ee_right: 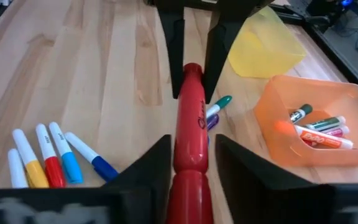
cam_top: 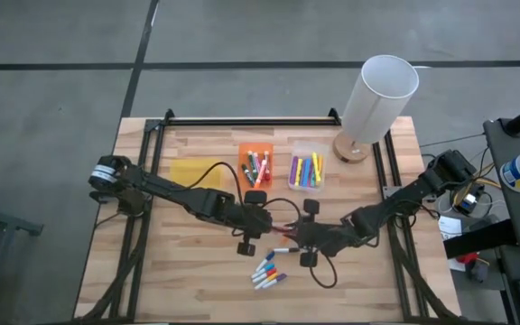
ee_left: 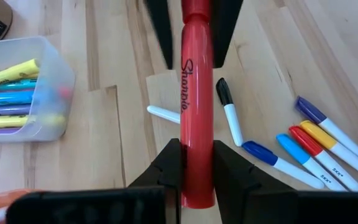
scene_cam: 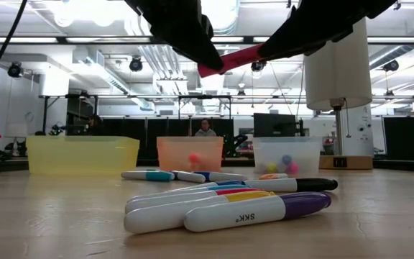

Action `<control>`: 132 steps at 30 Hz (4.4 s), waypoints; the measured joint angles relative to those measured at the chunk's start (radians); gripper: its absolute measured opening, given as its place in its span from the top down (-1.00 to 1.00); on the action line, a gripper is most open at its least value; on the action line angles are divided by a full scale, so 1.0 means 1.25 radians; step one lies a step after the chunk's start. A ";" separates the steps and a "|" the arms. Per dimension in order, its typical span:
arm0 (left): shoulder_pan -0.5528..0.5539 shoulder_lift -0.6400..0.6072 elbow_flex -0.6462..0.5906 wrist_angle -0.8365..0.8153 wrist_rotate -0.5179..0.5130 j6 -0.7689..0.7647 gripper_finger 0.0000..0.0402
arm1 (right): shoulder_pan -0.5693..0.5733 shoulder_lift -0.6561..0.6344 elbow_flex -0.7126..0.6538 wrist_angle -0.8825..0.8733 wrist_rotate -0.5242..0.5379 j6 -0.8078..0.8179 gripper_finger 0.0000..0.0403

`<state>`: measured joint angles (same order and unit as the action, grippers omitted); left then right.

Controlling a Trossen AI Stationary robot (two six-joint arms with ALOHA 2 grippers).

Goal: Pick & Place Markers
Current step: Put the dark pink highlighter into the transparent bin, then put the small black marker into the yellow bin

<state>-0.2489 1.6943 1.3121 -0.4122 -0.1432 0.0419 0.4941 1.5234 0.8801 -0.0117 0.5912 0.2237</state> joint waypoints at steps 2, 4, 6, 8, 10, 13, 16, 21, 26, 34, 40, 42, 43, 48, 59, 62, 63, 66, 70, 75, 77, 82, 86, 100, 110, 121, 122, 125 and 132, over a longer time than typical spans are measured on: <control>0.000 0.000 -0.001 -0.001 0.001 -0.003 0.74 | -0.006 0.000 0.000 0.000 -0.021 0.001 0.61; 0.000 0.000 -0.002 -0.006 -0.002 -0.009 0.74 | -0.014 0.000 0.000 0.000 -0.044 0.001 0.71; 0.000 0.000 -0.002 -0.009 -0.003 -0.014 0.73 | -0.019 0.000 0.000 -0.002 -0.052 0.001 0.71; 0.000 0.000 -0.002 -0.007 -0.010 -0.020 0.64 | -0.021 0.000 0.000 -0.001 -0.053 0.001 0.71; -0.001 0.000 -0.002 -0.004 -0.027 -0.031 0.51 | -0.021 0.000 0.000 0.000 -0.059 0.003 0.71; -0.002 0.000 -0.002 -0.006 -0.073 -0.053 0.32 | -0.022 0.000 -0.001 -0.002 -0.055 0.006 0.71; -0.001 -0.006 -0.002 -0.011 -0.102 -0.055 0.18 | -0.028 0.000 -0.001 -0.011 -0.054 0.030 0.71; -0.001 -0.014 -0.002 -0.007 -0.182 -0.051 0.10 | -0.053 0.000 -0.002 -0.102 -0.062 0.122 0.71; -0.007 -0.016 -0.002 -0.012 -0.184 -0.048 0.09 | -0.094 -0.001 -0.002 -0.189 -0.028 0.240 0.71; -0.009 -0.022 -0.002 -0.015 -0.180 -0.054 0.09 | -0.162 -0.004 -0.002 -0.290 0.126 0.438 0.71; -0.012 -0.025 -0.001 -0.030 -0.179 -0.074 0.09 | -0.236 -0.005 -0.002 -0.441 0.175 0.595 0.69; -0.013 -0.025 -0.001 -0.032 -0.179 -0.077 0.09 | -0.260 -0.005 -0.002 -0.442 0.176 0.594 0.69; -0.013 -0.025 -0.002 -0.032 -0.179 -0.077 0.09 | -0.269 -0.005 -0.002 -0.443 0.177 0.592 0.69; -0.013 -0.025 -0.001 -0.040 -0.177 -0.078 0.09 | -0.295 -0.005 -0.006 -0.449 0.176 0.590 0.66; -0.013 -0.025 -0.002 -0.048 -0.177 -0.078 0.09 | -0.299 -0.006 -0.015 -0.446 0.185 0.574 0.13; -0.013 -0.025 -0.003 -0.048 -0.176 -0.093 0.09 | -0.294 -0.006 -0.015 -0.444 0.182 0.561 0.03; -0.013 -0.025 -0.003 -0.048 -0.168 -0.105 0.09 | -0.291 -0.006 -0.015 -0.443 0.178 0.555 0.00; -0.013 -0.025 -0.006 -0.048 -0.094 -0.152 0.09 | -0.268 -0.006 -0.015 -0.443 0.175 0.548 -0.04; -0.013 -0.024 -0.006 -0.048 -0.040 -0.247 0.09 | -0.224 -0.006 -0.015 -0.440 0.174 0.526 -0.04; -0.012 0.001 -0.007 -0.038 -0.010 -0.357 0.09 | -0.156 -0.006 -0.016 -0.423 0.178 0.503 -0.01; -0.014 0.025 -0.008 -0.031 0.001 -0.399 0.09 | -0.126 -0.006 -0.016 -0.421 0.178 0.504 0.00; -0.016 0.098 -0.010 0.004 0.007 -0.469 0.09 | -0.081 -0.009 -0.011 -0.420 0.176 0.462 0.03; -0.017 0.147 -0.010 0.035 0.059 -0.526 0.09 | -0.054 -0.011 0.003 -0.420 0.150 0.409 0.05; -0.045 0.227 -0.011 0.057 0.115 -0.585 0.09 | 0.015 -0.011 0.037 -0.287 -0.108 0.312 0.05; -0.047 0.174 -0.010 0.021 0.172 -0.567 0.09 | 0.062 0.131 0.025 -0.172 -0.225 0.335 0.05; -0.054 0.076 -0.013 -0.001 0.170 -0.526 0.09 | 0.031 0.250 0.040 -0.160 -0.201 0.264 0.07; -0.055 0.072 -0.014 -0.005 0.169 -0.523 0.09 | 0.027 0.254 0.042 -0.159 -0.202 0.258 0.09; -0.061 0.070 -0.019 -0.030 0.170 -0.520 0.09 | 0.017 0.263 0.042 -0.140 -0.204 0.237 0.17; -0.061 0.070 -0.020 -0.117 0.169 -0.488 0.09 | -0.003 0.266 0.042 -0.113 -0.220 0.197 0.68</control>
<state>-0.3256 1.7821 1.2877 -0.5584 0.0681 -0.5680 0.4907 1.8565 0.9328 -0.1527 0.3161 0.4700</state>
